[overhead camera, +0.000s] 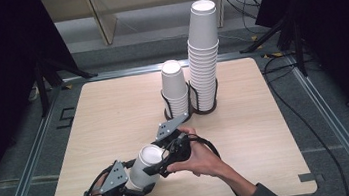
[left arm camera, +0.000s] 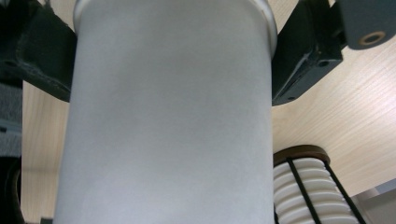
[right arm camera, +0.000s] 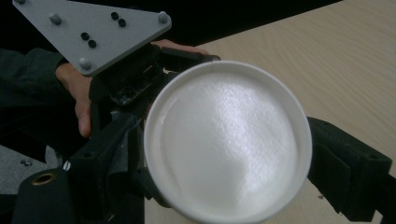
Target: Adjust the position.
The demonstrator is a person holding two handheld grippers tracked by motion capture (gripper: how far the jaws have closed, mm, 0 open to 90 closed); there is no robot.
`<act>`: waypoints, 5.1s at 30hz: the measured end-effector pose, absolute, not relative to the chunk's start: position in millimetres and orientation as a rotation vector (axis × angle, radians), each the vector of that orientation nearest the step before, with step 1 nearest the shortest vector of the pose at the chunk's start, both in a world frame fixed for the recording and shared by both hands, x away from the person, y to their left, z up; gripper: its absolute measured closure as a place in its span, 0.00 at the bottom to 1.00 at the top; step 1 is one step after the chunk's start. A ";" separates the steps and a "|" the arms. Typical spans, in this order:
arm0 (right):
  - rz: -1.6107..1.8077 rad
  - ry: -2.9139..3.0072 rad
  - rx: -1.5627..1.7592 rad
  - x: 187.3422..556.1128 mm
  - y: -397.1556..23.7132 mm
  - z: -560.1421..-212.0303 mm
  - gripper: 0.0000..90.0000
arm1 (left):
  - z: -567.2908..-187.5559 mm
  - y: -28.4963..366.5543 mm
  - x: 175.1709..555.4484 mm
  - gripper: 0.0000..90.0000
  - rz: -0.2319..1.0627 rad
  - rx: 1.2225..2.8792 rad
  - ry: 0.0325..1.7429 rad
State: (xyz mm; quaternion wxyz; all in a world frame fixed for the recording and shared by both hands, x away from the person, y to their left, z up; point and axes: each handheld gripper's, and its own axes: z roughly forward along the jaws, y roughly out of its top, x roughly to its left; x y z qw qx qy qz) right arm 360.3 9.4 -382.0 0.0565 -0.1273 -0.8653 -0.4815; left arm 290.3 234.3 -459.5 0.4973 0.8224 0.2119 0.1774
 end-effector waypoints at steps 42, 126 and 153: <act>-1.623 -2.397 -0.454 378.3 -31.6 -369.4 0.25 | -448.2 244.0 289.5 0.09 0.423 1.667 0.524; -0.975 -2.917 0.162 349.1 5.8 -395.9 0.24 | -458.3 226.8 280.6 0.07 0.382 1.965 0.350; -1.414 -2.666 -0.046 378.5 -50.1 -377.2 0.24 | -443.4 247.3 286.0 0.16 0.287 1.667 0.464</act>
